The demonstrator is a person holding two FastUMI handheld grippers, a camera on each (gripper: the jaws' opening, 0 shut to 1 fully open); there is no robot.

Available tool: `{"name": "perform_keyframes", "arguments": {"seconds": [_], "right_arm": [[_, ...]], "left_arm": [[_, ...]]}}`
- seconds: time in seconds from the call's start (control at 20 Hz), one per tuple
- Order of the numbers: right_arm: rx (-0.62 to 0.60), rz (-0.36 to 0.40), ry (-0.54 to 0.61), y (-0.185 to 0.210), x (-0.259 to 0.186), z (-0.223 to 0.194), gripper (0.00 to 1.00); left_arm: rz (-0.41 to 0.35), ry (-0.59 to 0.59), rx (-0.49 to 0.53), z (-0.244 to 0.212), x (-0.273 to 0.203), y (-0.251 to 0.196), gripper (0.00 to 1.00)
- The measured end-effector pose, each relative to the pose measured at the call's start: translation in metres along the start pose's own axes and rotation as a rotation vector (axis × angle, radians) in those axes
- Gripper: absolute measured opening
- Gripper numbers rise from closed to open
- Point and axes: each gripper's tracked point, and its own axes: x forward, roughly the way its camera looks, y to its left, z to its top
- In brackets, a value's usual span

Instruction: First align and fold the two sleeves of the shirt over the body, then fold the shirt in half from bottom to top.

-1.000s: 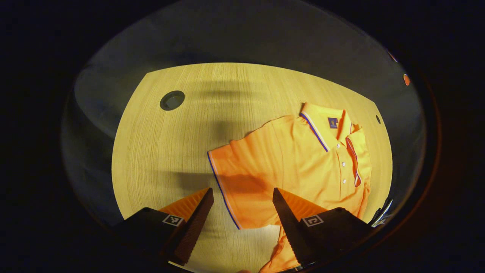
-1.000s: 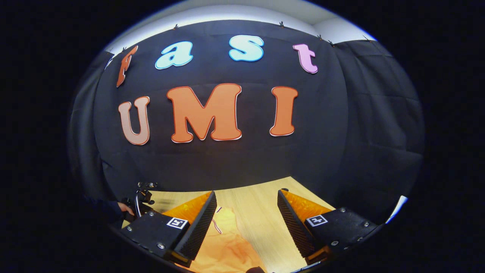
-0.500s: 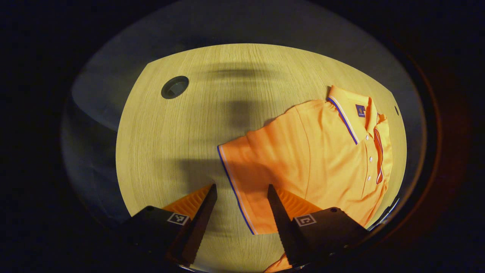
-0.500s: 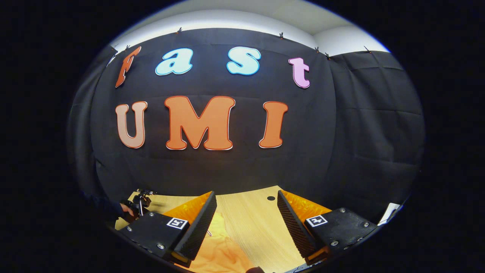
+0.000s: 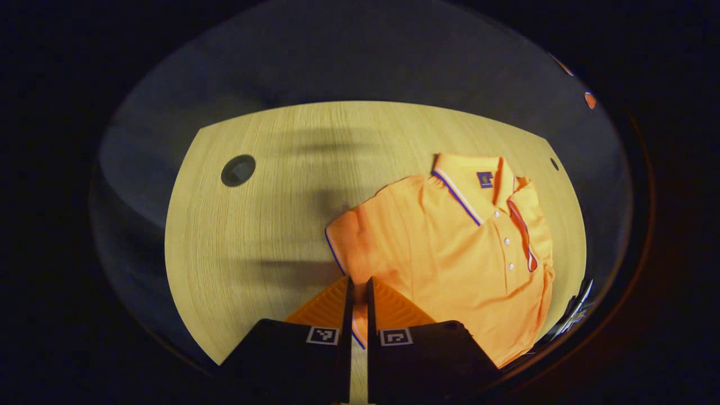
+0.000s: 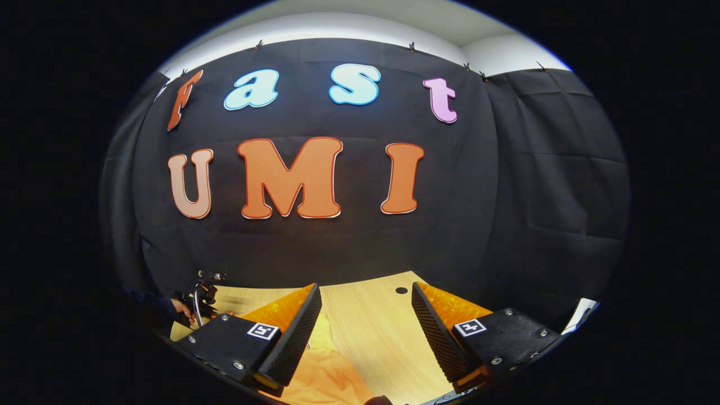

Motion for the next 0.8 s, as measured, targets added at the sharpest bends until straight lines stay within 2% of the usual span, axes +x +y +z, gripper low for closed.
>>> {"name": "perform_keyframes", "arguments": {"seconds": [0.15,0.25,0.3,0.35,0.6,0.7,0.75,0.8], "right_arm": [[0.018,0.003,0.013,-0.006,0.004,-0.007,0.98],[0.008,-0.003,0.020,-0.008,0.004,-0.011,0.98],[0.002,-0.008,0.023,-0.011,0.002,-0.012,1.00],[-0.003,-0.014,0.026,-0.014,0.001,-0.014,0.98],[0.029,-0.043,0.063,-0.025,-0.003,-0.027,0.98],[0.038,-0.058,0.072,-0.031,-0.004,-0.034,0.98],[0.038,-0.066,0.076,-0.031,-0.005,-0.036,0.98],[0.037,-0.069,0.078,-0.032,-0.007,-0.037,0.98]], "left_arm": [[-0.042,-0.046,0.064,0.016,-0.010,-0.028,0.12],[-0.043,-0.069,0.093,0.026,-0.011,-0.043,0.12],[-0.046,-0.079,0.103,0.030,-0.011,-0.051,0.12],[-0.054,-0.083,0.109,0.033,-0.010,-0.059,0.12],[-0.136,-0.069,0.120,0.034,0.000,-0.103,0.15],[-0.194,-0.078,0.123,0.034,0.001,-0.124,0.19],[-0.221,-0.078,0.124,0.032,-0.002,-0.131,0.34],[-0.247,-0.082,0.130,0.031,-0.007,-0.137,0.40]]}}
